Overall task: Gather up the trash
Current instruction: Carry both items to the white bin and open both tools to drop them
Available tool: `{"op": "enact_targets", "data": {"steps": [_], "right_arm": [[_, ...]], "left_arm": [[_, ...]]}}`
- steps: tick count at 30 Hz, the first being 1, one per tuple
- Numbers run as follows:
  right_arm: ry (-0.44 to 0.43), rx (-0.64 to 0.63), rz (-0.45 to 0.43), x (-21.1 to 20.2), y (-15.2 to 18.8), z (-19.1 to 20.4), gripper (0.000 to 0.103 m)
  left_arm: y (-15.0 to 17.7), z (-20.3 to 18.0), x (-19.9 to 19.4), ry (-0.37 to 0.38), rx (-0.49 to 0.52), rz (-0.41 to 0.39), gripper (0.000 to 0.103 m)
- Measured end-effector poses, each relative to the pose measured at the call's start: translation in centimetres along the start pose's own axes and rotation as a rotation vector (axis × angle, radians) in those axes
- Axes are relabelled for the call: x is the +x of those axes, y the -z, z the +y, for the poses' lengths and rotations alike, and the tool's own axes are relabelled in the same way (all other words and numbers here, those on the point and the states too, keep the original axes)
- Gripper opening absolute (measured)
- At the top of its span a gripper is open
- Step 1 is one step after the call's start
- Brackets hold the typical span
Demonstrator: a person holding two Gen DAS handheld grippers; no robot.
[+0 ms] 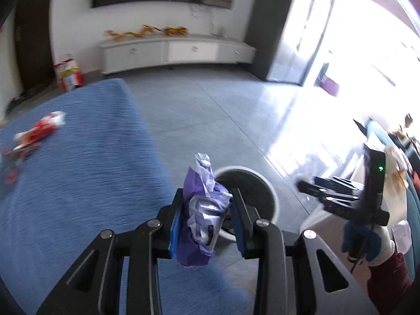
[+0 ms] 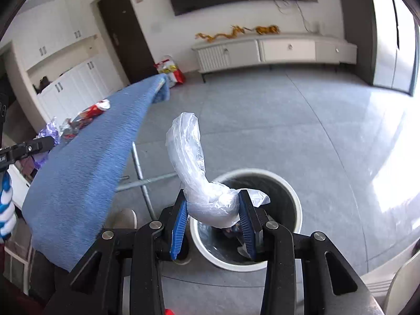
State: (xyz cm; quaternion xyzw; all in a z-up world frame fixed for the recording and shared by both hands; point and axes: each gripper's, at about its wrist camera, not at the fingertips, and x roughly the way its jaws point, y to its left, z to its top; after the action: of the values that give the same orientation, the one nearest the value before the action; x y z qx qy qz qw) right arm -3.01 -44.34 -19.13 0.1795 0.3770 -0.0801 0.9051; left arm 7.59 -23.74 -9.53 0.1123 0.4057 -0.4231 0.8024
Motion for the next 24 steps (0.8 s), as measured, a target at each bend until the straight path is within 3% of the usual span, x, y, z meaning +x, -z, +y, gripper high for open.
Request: {"op": "enact_targets", "data": {"steps": [5,10,13,17,24], "right_arm": [[0.008,0.048,0.041,2.9,0.3,-1.7,0.038],[0.037,0.086,0.084,5.4,0.1,-3.7,0.040],[0.061,0.104,0.100,6.7,0.1,-4.6,0.044],[0.088,0.117,0.109,7.1,0.4,-5.2,0.050],[0.082,0.131,0.091,5.2,0.8,-4.8,0.051]], "left_arm": [[-1.3,-4.0,5.9,0.026,0.025,0.065,0.033],[-2.2,-5.6,10.9,0.057,0.010,0.118,0.035],[-2.8,-6.1,13.1,0.069,-0.004,0.137,0.051],[-3.3,-6.8,14.0,0.092,-0.019,0.146,0.053],[-2.8,-5.5,10.7,0.067,-0.016,0.088,0.053]]}}
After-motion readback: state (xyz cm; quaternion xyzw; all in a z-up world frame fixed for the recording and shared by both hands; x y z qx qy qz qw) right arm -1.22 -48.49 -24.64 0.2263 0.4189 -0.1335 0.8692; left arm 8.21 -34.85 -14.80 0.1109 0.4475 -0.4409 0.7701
